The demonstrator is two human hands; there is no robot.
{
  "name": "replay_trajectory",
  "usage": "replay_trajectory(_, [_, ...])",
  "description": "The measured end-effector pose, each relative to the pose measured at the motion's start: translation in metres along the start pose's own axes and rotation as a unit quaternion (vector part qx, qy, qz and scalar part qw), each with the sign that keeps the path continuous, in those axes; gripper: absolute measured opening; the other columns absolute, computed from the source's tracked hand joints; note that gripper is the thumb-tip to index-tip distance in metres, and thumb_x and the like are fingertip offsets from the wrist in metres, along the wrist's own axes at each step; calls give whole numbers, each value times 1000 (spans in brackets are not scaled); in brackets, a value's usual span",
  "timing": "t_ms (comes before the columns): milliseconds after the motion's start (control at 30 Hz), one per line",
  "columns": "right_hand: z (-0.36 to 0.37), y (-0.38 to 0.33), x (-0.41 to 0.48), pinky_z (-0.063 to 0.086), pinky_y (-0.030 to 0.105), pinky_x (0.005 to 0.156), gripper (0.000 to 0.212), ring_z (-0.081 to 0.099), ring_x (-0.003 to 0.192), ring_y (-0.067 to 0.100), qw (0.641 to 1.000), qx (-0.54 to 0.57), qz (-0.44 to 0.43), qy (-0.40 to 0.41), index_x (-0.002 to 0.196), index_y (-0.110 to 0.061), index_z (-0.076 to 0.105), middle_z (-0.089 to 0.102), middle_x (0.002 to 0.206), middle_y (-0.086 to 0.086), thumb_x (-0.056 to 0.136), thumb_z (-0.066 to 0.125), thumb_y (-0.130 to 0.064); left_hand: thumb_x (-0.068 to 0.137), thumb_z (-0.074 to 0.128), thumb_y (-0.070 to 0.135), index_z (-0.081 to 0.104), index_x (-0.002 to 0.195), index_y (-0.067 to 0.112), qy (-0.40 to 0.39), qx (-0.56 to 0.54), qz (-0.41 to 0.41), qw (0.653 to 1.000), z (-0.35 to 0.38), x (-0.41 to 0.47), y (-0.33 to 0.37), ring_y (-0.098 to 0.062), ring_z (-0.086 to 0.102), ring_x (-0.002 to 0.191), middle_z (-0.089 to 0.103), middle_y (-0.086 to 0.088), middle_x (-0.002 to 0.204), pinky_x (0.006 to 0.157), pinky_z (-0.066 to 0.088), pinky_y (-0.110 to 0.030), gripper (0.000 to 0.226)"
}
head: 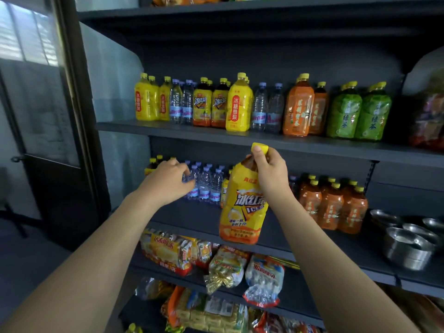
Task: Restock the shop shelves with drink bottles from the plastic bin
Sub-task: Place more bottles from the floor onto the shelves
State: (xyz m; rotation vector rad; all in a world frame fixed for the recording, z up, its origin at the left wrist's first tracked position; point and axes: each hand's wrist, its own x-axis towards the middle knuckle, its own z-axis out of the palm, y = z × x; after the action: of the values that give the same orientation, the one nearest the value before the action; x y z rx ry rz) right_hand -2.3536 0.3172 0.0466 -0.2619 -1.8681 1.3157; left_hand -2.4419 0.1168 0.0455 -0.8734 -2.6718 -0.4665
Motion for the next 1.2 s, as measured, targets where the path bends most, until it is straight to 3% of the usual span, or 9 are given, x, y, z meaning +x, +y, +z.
replay_trajectory(167, [43,22,41,49,33,79,30,60,87,14,999,13,-5,-44,96,-17,60,64,91,-2,96,45,-43,90,53,37,57,116,11,-2,0,-32,999,13,33,-28,-24,47,112,49,-8,120,93,42,-36,37])
replay_trajectory(500, [128,62,73,46,26,69,32,58,80,7,995,25,8,-96,102,-15,59,62,88,-4,97,43,-42,92,50,36,57,118,12,13,3,-71,997,31,73,-83,-24,43,120,48,-9,124,95,35,-31,36])
replay_trajectory(633, [171,76,83,47,32,76,33,59,85,15,995,21,16,-91,102,-12,58,63,91,1,97,43,-40,91,51,37,56,118,13,11,-2,-75,997,45,93,-122,-23,43,119,48,-8,124,94,35,-30,36])
replay_trajectory(833, [255,113,118,44,34,78,29,54,82,13,996,-5,26,-82,100,-15,54,55,82,-6,98,41,-42,90,51,39,56,119,14,8,-1,-61,998,76,147,-205,-22,46,116,49,-6,123,95,41,-35,38])
replay_trajectory(1067, [376,154,172,45,34,79,31,57,85,18,996,-29,71,-44,100,-13,55,55,79,-7,97,44,-41,90,50,41,56,118,14,-44,11,-35,998,103,228,-312,-23,44,118,49,-7,124,95,44,-42,39])
replay_trajectory(1200, [426,175,193,47,38,79,35,58,85,23,995,-35,84,-30,106,-4,55,60,87,5,97,45,-37,91,49,40,55,121,13,-67,20,-14,997,115,270,-358,-24,43,121,49,-8,128,95,43,-38,40])
